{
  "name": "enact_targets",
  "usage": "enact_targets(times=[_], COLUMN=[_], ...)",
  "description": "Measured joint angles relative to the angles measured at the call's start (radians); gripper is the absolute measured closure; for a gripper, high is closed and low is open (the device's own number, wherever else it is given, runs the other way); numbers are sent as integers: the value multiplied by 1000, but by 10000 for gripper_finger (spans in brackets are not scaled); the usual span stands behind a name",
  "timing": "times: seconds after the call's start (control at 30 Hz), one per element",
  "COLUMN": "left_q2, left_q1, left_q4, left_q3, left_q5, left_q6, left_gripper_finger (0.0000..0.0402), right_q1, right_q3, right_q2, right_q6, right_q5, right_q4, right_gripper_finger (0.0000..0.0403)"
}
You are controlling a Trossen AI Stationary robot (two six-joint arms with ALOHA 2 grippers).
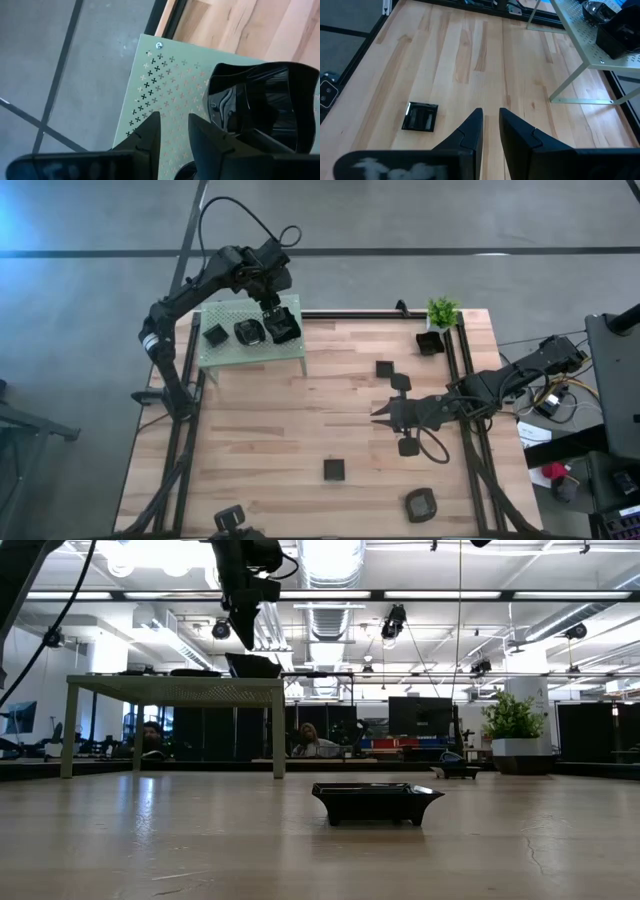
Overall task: Pick & Place Mini shaped plates
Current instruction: Stack the black wave square shaped plate on top of the wave square shaped plate on the shelf
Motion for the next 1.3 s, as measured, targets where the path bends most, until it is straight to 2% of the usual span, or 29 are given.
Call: enact_targets(times=[0.2, 0.33, 0.43, 0.6, 0.97, 1.3], left_q2=[0, 0, 0, 0, 24, 36], left_q1=[-17, -32, -33, -33, -34, -34], left_q4=[0, 0, 0, -7, -9, 0], left_q3=[0, 0, 0, 0, -16, -71], left_q5=[59, 49, 45, 47, 87, 77], left_q6=[36, 86, 106, 104, 90, 87], left_gripper_finger=[309, 314, 336, 394, 401, 401], right_q1=[0, 0, 0, -1, -1, 0], right_q3=[0, 0, 0, 0, 0, 0], right_q2=[0, 0, 0, 0, 0, 0], right_q6=[0, -5, -8, -8, -8, -8], right_q5=[0, 0, 3, 27, 27, 27], right_q4=[0, 0, 0, 0, 0, -2], right_gripper_finger=[344, 344, 344, 344, 344, 344])
